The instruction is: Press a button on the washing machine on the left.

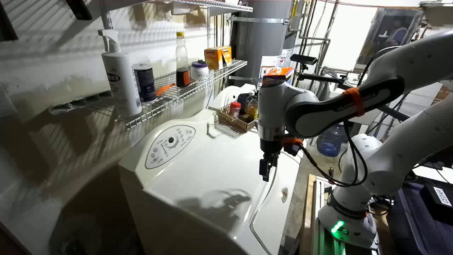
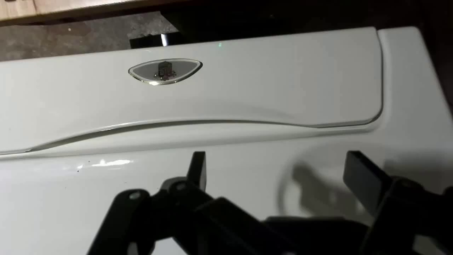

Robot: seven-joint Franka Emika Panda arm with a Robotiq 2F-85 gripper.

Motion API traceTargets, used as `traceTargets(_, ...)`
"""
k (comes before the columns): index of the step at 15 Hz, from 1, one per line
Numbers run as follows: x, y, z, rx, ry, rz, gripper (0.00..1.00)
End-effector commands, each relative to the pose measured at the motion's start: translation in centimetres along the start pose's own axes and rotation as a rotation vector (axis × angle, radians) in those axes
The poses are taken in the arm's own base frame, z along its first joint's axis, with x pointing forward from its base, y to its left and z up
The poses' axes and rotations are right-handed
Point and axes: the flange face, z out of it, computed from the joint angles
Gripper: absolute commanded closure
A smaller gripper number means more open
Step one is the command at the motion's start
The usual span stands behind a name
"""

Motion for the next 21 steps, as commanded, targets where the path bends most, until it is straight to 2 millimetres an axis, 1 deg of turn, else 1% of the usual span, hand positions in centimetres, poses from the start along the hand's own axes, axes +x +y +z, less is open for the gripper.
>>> traceTargets(1,0.0,0.0,0.0,0.000,0.000,0.000,0.00)
traceTargets(5,0.0,0.0,0.0,0.000,0.000,0.000,0.00)
traceTargets(6,0.6,-0.1,-0.1,0.004,0.004,0.009,0.00)
traceTargets(8,3.1,-0.2,-1.2,0.003,0.117,0.007,0.00)
traceTargets(10,6.3,-0.4,-2.3,0.018,0.229,-0.001,0.00)
traceTargets(12,9.4,-0.5,-2.9,0.024,0.320,-0.009,0.00)
traceTargets(13,11.1,-0.6,-3.0,0.029,0.358,-0.012,0.25)
traceTargets(14,12.4,-0.9,-3.0,0.032,0.385,-0.020,0.26)
traceTargets(16,15.2,-2.2,-2.7,0.050,0.443,-0.036,0.41)
traceTargets(17,16.4,-2.8,-2.6,0.055,0.472,-0.040,0.50)
traceTargets(18,17.7,-3.5,-2.5,0.066,0.501,-0.039,0.56)
traceTargets(21,21.3,-4.7,-2.2,0.059,0.591,-0.028,0.76)
